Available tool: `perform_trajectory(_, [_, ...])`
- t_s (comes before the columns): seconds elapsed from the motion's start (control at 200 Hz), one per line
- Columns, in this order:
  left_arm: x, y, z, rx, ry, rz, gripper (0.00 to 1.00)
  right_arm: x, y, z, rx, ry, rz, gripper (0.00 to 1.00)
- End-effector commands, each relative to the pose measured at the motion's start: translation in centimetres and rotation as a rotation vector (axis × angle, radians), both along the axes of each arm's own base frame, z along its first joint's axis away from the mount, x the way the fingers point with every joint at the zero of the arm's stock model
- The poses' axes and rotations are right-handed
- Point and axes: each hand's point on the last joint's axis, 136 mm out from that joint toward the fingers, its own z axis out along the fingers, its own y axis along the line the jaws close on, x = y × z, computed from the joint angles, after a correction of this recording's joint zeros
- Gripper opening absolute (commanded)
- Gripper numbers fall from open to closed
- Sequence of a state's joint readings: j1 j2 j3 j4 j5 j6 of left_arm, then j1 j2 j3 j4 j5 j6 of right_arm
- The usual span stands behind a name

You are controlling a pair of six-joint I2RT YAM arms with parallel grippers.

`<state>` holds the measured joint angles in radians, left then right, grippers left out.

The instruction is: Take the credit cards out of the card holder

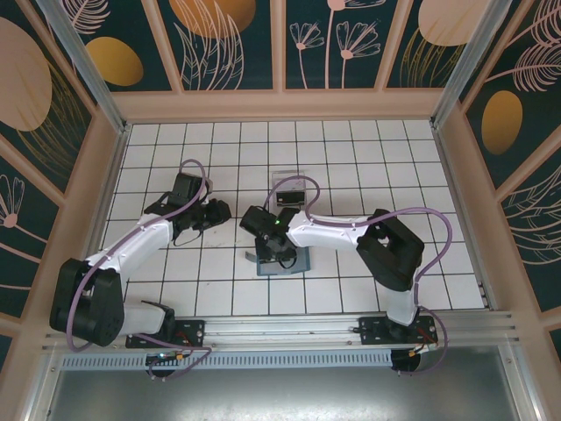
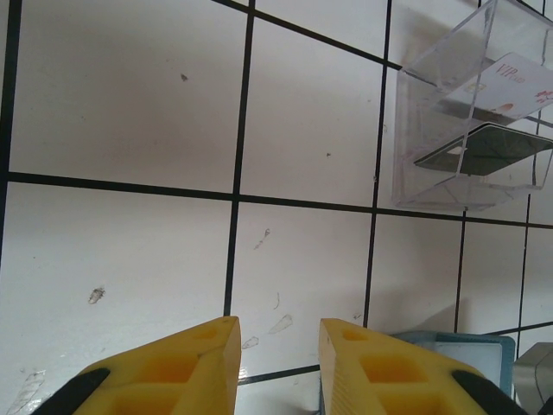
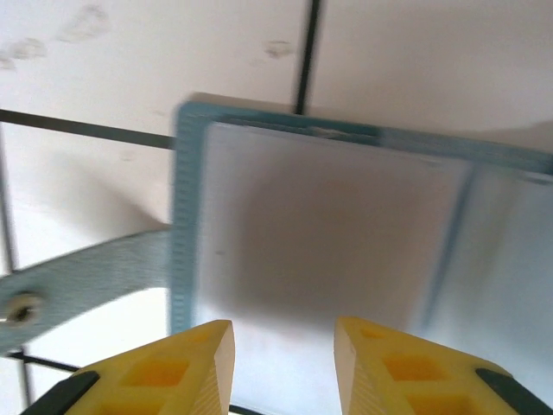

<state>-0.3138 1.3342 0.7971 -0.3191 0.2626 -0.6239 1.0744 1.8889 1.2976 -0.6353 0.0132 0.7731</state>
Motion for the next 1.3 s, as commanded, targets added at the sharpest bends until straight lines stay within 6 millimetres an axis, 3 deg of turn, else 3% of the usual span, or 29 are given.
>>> perform_trajectory(0.0, [0.4, -0.3, 0.7, -0.008, -0.013, -0.027, 0.30, 0.0, 2.6, 1.5, 0.137, 0.006, 0.003, 0.36])
perform_trajectory(0.53, [0.3, -0.3, 0.6, -0.010, -0.012, -0.029, 0.31, -0.2, 2.3, -1.5, 0.101, 0.049, 0.002, 0.36])
perform_trajectory(0.836, [0.3, -0.3, 0.5, -0.010, -0.011, -0.030, 0.30, -0.6, -0.2, -2.5, 0.009, 0.054, -0.031, 0.36])
perform_trajectory(1.291, [0.4, -0.3, 0.5, -0.006, -0.010, -0.029, 0.30, -0.2, -3.1, -1.7, -0.106, 0.007, -0.069, 0.39])
